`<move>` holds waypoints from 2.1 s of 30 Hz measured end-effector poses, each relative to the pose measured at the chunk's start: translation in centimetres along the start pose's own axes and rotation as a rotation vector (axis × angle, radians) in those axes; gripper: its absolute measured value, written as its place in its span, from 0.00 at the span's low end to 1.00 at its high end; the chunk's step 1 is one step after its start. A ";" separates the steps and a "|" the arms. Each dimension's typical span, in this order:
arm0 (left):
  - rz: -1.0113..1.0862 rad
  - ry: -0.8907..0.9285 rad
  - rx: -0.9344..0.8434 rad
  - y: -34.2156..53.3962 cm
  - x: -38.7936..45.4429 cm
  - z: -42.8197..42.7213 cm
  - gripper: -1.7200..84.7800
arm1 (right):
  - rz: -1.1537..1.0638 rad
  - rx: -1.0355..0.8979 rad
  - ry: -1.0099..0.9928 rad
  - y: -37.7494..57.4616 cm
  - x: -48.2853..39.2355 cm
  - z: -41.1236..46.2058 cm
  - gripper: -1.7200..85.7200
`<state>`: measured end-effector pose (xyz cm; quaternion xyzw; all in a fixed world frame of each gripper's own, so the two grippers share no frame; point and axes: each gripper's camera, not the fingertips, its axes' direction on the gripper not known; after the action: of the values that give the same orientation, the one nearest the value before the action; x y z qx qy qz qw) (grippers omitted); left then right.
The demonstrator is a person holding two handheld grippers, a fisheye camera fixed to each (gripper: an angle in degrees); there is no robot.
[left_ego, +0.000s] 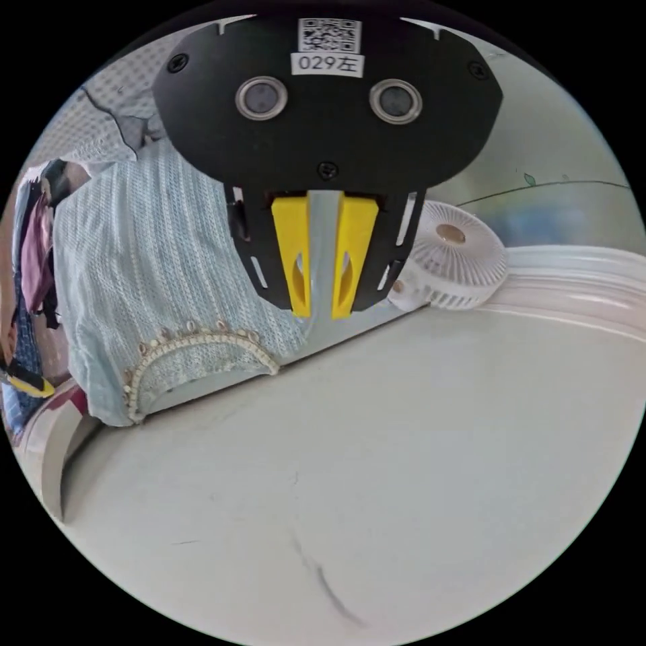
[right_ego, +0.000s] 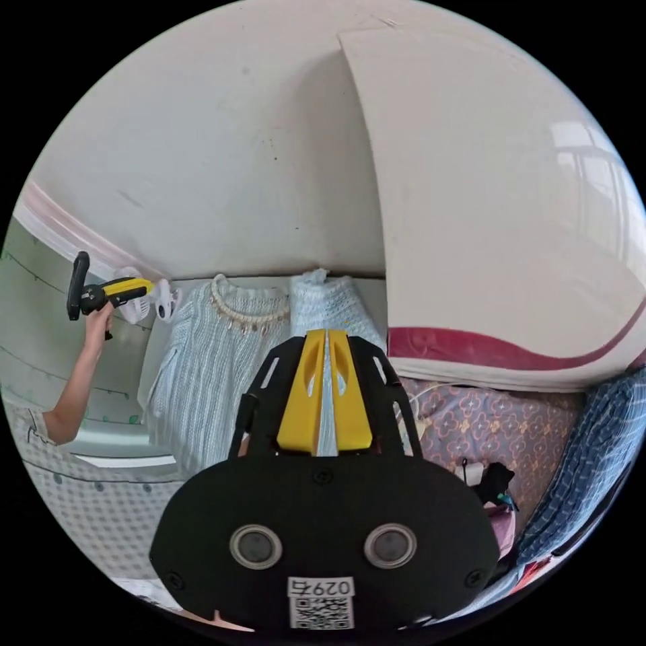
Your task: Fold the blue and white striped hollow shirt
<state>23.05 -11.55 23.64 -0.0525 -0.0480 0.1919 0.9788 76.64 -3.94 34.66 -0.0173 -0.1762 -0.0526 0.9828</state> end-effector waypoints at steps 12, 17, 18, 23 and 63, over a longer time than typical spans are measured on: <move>-0.002 0.020 -0.478 9.2 15.7 20.4 0.01 | 0.078 -0.141 -0.144 8.6 6.4 10.2 0.02; -0.015 0.079 -0.446 9.7 15.9 22.3 0.01 | 0.338 0.017 -0.339 9.4 16.3 9.6 0.07; -0.032 0.096 -0.445 9.8 15.7 22.8 0.01 | 0.411 -0.032 -0.329 9.7 18.2 11.0 0.13; -0.041 0.109 -0.428 10.3 16.8 24.3 0.01 | 0.607 -0.063 -0.349 13.2 22.0 14.9 0.19; 0.169 0.132 -0.397 13.8 23.0 27.5 0.01 | 1.066 0.650 -0.896 64.5 21.9 5.7 0.10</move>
<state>35.95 12.22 50.92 -0.2605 -0.0163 0.2564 0.9307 102.20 58.35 46.66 0.1703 -0.5319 0.4947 0.6659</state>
